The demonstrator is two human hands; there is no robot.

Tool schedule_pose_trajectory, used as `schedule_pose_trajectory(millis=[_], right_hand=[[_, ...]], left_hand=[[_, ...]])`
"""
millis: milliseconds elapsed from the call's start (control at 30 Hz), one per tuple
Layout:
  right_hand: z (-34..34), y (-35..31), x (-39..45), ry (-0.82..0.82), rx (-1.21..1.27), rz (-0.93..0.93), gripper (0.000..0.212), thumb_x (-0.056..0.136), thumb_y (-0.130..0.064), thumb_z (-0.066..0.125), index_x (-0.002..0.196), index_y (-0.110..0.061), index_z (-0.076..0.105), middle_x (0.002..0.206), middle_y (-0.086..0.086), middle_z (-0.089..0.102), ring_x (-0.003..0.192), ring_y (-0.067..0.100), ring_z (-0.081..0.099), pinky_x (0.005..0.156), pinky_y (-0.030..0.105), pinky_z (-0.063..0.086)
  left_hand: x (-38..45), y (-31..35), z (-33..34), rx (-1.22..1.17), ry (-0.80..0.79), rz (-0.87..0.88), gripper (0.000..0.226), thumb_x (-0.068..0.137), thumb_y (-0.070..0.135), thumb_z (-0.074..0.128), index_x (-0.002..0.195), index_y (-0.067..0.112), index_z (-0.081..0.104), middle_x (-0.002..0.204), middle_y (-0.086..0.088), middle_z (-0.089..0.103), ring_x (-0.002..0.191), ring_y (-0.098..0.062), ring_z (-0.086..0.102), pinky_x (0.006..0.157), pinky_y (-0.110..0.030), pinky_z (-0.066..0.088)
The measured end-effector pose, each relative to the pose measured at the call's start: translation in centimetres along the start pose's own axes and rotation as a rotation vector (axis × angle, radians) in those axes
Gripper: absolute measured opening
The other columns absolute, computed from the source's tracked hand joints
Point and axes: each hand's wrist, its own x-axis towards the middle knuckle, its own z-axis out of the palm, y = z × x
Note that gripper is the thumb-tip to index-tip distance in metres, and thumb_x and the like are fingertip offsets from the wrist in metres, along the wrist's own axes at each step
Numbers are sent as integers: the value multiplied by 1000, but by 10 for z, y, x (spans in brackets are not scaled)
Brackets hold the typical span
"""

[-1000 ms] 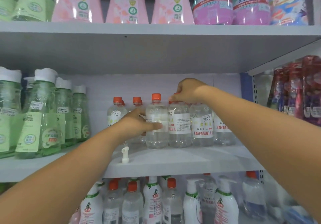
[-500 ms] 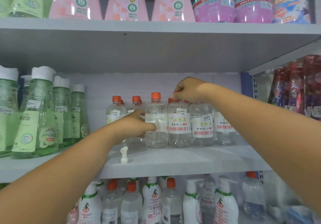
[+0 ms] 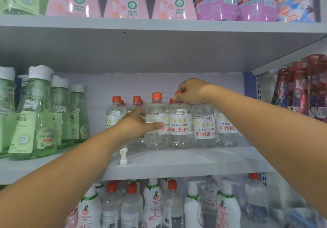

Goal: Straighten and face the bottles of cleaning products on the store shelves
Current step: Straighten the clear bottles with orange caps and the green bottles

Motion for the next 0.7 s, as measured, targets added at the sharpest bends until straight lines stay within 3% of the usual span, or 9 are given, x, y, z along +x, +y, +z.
schedule_pose_trajectory(millis=[67,167,233,333,400,500,600,700], right_hand=[[0,0,-1,9,-2,10,35,95,-56,63,105,-23,71,91,-6,69,87,14,66,68,29,47],[1,0,-1,9,9,20,37,94,-56,64,104,-22,72,94,-4,71,89,16,67,74,31,50],[1,-1,-1,7,5,19,37,94,-56,64,106,-22,72,97,-4,71,90,16,68,78,32,51],[1,-1,-3,0,21,8,45,94,-61,61,113,-22,72,105,-8,70,94,16,67,82,32,49],[2,1,-4,4,44,8,50,93,-64,60,119,-23,70,116,-11,68,100,17,66,85,31,47],[2,5,-2,9,61,18,33,94,-57,63,103,-27,74,95,-11,70,90,14,67,69,26,45],[-1,4,-1,-19,53,16,28,96,-54,63,98,-30,74,93,-9,71,86,14,69,72,27,50],[-1,5,0,-22,36,9,30,96,-56,61,103,-29,73,94,-9,71,88,14,69,76,29,51]], left_hand=[[1,-2,-3,-53,-23,1,63,60,67,87,104,39,52,98,13,69,72,-7,76,68,-23,59],[4,-5,-6,-162,-89,-27,78,53,55,84,121,31,56,106,8,76,86,-9,77,91,-36,61],[3,-4,-5,-173,-105,-17,70,57,53,83,119,34,57,109,10,75,94,-8,75,88,-33,62],[2,-1,-1,-66,-54,0,68,63,67,87,115,36,57,107,11,69,89,-10,74,75,-29,62],[4,-2,-1,-94,-38,-5,63,67,58,90,116,32,59,104,8,72,83,-11,76,75,-30,63],[5,-4,-6,-243,-135,-21,56,75,35,91,120,27,59,100,5,80,87,-11,78,87,-33,61],[4,-6,-8,-339,-205,-30,53,86,20,83,131,19,56,108,2,80,99,-13,77,95,-33,59],[5,-7,-6,-293,-183,-19,50,84,32,85,125,29,58,110,7,77,95,-9,77,85,-32,63]])
